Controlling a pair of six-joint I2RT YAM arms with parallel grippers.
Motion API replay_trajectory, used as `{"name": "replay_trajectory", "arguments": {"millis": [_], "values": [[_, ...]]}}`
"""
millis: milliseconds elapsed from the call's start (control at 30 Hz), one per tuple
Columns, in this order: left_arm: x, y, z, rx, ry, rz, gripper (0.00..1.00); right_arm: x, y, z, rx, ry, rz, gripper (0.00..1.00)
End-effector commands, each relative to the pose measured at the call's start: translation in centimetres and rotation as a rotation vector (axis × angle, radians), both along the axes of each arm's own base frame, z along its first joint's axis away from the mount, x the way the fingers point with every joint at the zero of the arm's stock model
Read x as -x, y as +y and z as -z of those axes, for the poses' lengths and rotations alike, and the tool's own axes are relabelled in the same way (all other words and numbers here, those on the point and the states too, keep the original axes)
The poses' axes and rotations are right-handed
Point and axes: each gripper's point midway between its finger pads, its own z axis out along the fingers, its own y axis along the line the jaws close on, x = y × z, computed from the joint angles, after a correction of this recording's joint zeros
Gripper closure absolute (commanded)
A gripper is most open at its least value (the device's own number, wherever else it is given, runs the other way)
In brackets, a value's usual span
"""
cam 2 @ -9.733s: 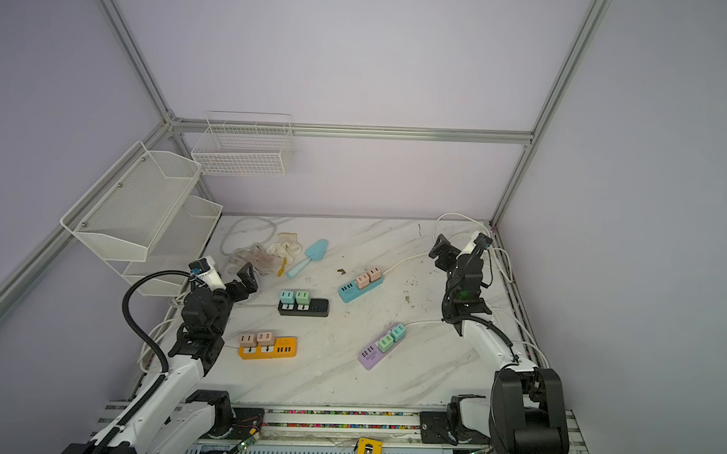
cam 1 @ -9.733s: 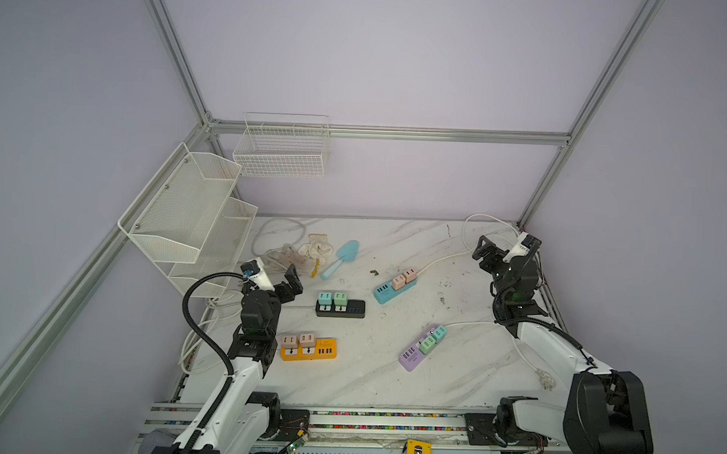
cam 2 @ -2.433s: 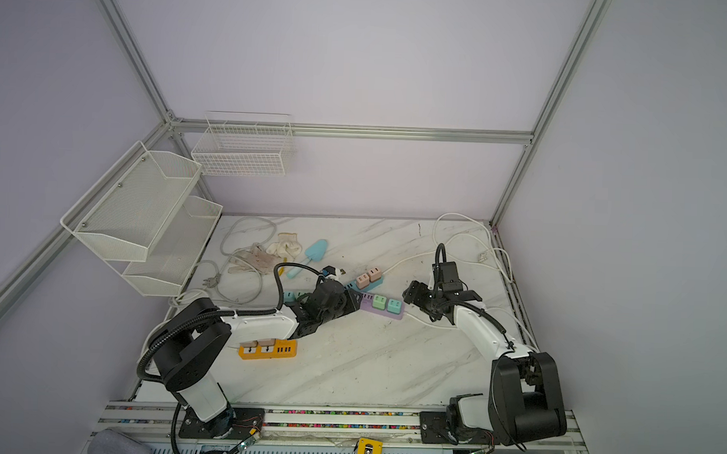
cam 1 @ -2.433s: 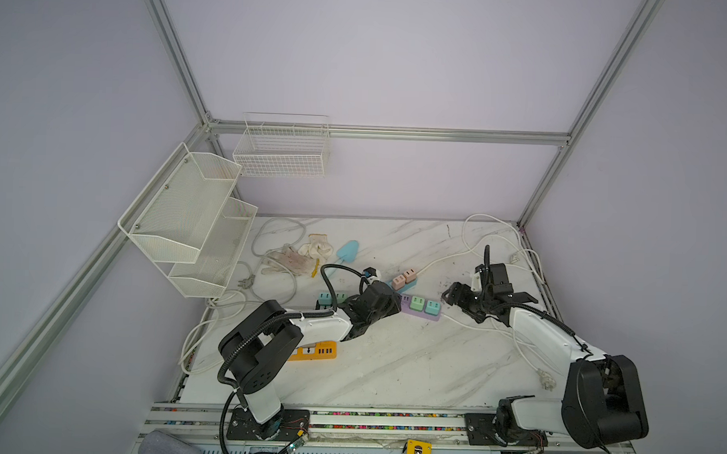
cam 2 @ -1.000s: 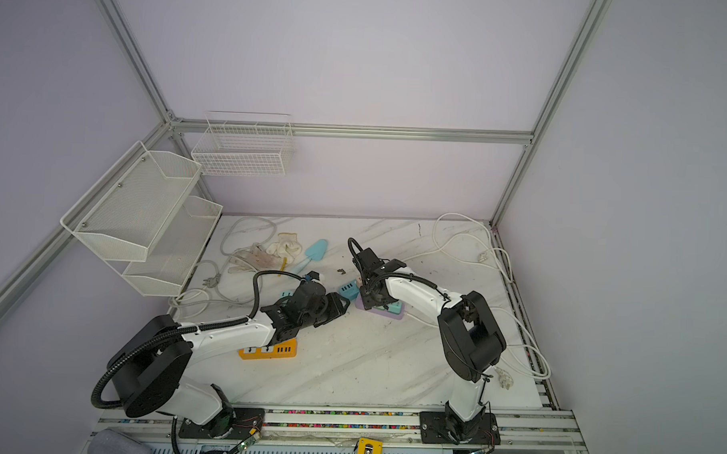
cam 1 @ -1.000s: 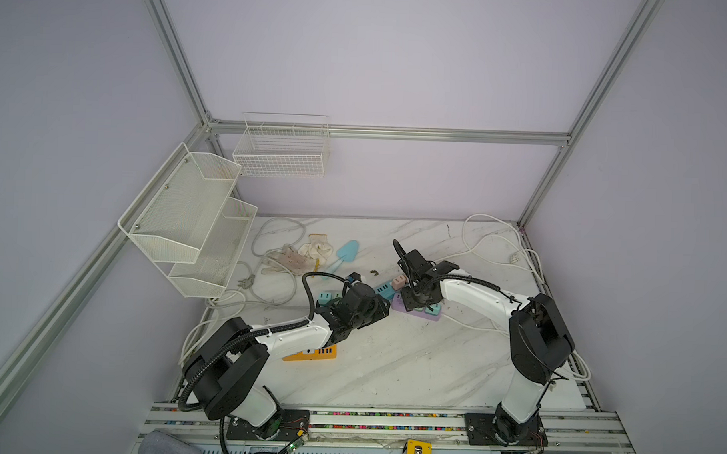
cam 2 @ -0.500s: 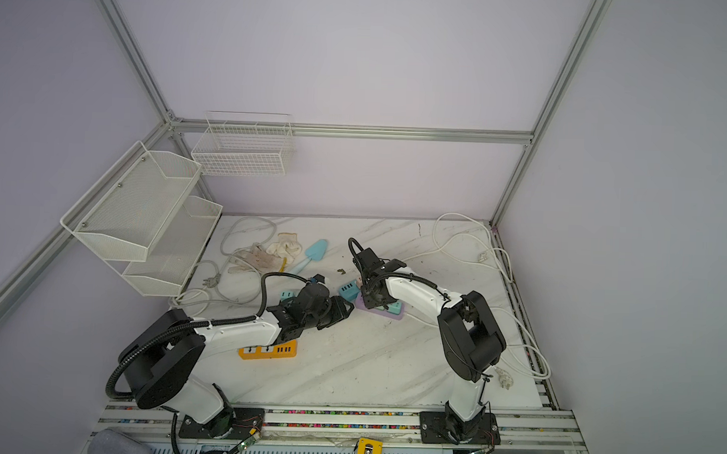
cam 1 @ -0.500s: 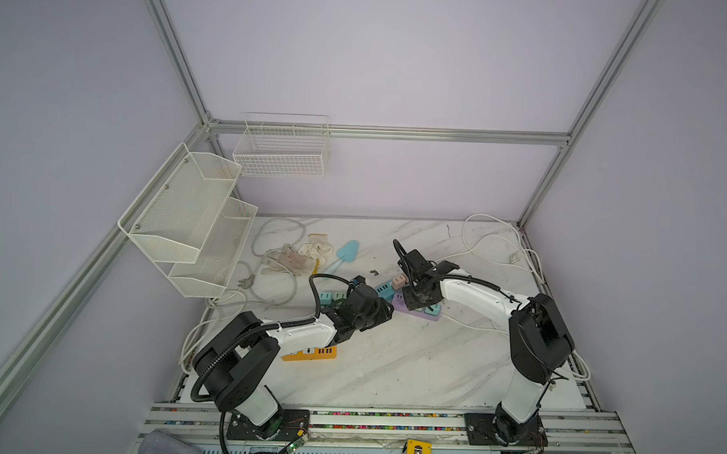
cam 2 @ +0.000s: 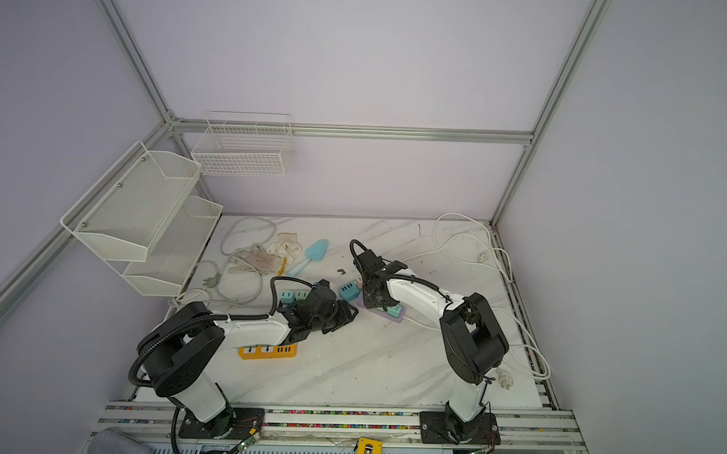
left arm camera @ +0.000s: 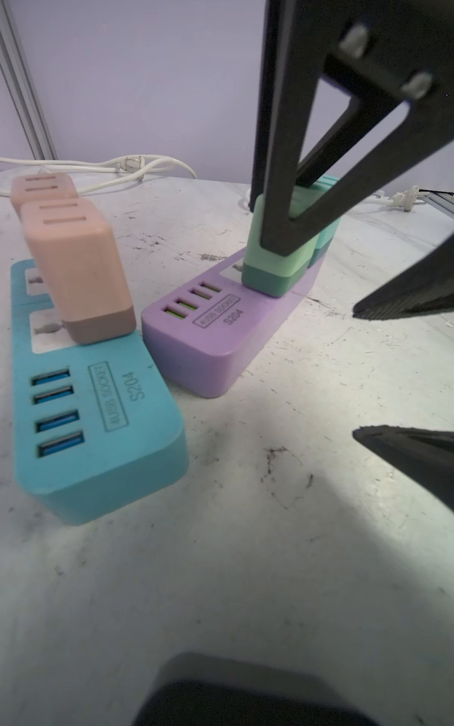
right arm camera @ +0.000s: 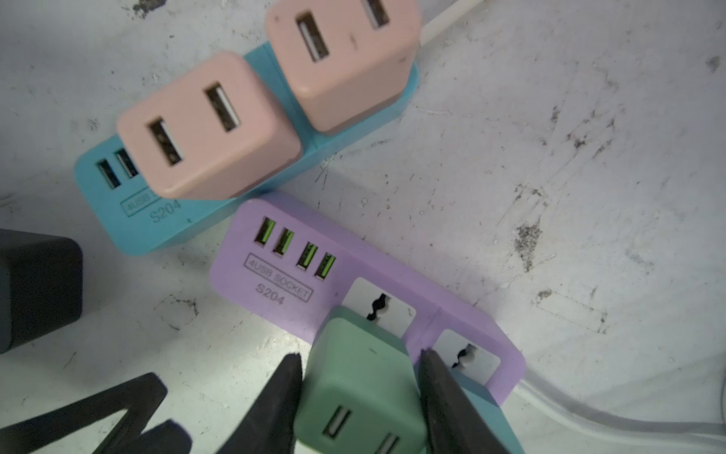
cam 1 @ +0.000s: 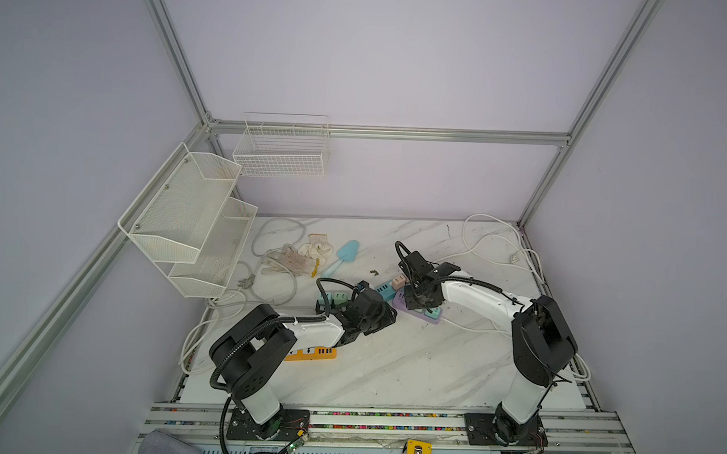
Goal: Pull the plug off the socket
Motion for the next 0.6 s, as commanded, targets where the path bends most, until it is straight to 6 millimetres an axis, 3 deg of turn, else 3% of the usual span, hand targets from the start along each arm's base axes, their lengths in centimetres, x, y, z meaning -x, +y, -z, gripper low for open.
{"name": "replay_trajectory", "arguments": {"millis": [0,133,300,567], "values": [[-2.7,-2.8,-4.7,0.135,-0.116,-0.032,0.55,1.4,0.1,-0.1,-0.041,0.042,0.054,0.65],[-3.6,-4.0,-5.3,0.142,-0.143,-0.025,0.55,1.1,-0.1,0.1,-0.017,0.040,0.051,0.65],[-4.3,-4.2,-4.3,0.146,-0.133,-0.067,0.55,0.6,-0.4,-0.4,-0.009,0.018,0.039,0.62],[-5.1,-4.3,-3.3,0.130,-0.124,-0.097,0.55,-0.3,-1.1,-1.9,-0.003,-0.020,-0.034,0.48]]}}
